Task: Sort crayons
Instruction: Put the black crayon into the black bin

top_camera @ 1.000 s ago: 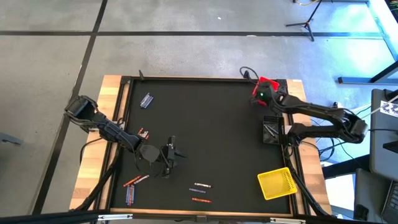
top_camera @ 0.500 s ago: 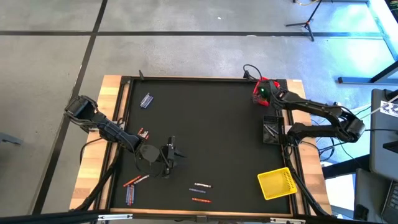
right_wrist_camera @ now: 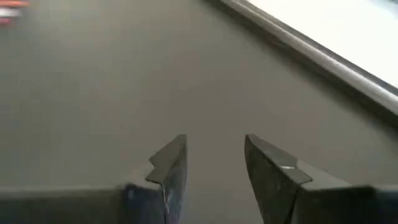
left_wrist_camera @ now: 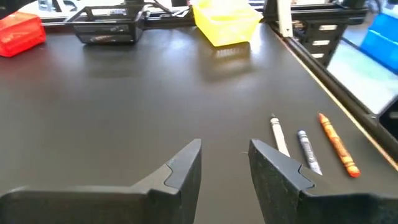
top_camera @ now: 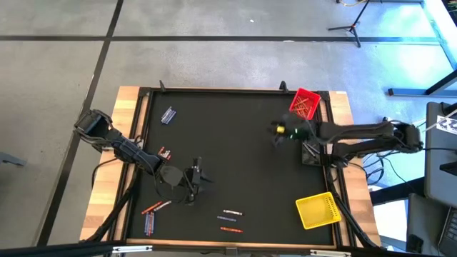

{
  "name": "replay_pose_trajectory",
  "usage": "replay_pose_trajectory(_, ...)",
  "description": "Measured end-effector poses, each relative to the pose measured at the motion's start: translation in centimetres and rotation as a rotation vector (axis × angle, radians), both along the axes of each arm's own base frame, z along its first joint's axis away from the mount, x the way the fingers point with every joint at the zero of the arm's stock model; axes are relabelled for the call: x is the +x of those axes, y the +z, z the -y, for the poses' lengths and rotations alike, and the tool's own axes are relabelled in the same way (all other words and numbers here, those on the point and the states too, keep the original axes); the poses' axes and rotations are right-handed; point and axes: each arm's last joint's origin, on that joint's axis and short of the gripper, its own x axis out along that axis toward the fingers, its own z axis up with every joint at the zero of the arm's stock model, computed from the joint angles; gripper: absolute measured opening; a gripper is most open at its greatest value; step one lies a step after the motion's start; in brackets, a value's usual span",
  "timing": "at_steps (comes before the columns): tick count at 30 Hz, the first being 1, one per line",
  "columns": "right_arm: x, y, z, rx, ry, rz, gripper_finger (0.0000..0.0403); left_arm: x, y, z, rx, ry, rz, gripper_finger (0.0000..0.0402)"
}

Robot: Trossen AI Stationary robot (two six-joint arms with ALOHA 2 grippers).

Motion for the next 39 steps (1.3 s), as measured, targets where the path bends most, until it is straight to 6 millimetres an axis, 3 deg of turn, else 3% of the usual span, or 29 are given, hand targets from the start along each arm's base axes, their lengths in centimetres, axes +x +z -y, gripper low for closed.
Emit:
replay_pose_trajectory(11, 3.8, -1.5, -10.8, 0.022, 0.46, 0.304, 0.0159, 0.3, 0.4, -0.3, 0.011, 0.005, 0.043, 0.0126)
replay_pose_trajectory(20, 7.2, -4.9, -17.4, 0.003, 0.653, 0.203, 0.0159, 0.2, 0.4, 0.0, 0.009, -0.005, 0.042, 0.0126)
replay_pose_trajectory(31, 12.5, -8.0, -22.4, 0.058, 0.835, 0.098, 0.0159, 0.2, 0.4, 0.0, 0.011, -0.005, 0.04, 0.0126)
replay_pose_trajectory(39, 13.6, -9.5, -23.5, 0.055, 0.839, -0.012, 0.0159, 0.2, 0.4, 0.0, 0.011, -0.005, 0.039, 0.0126)
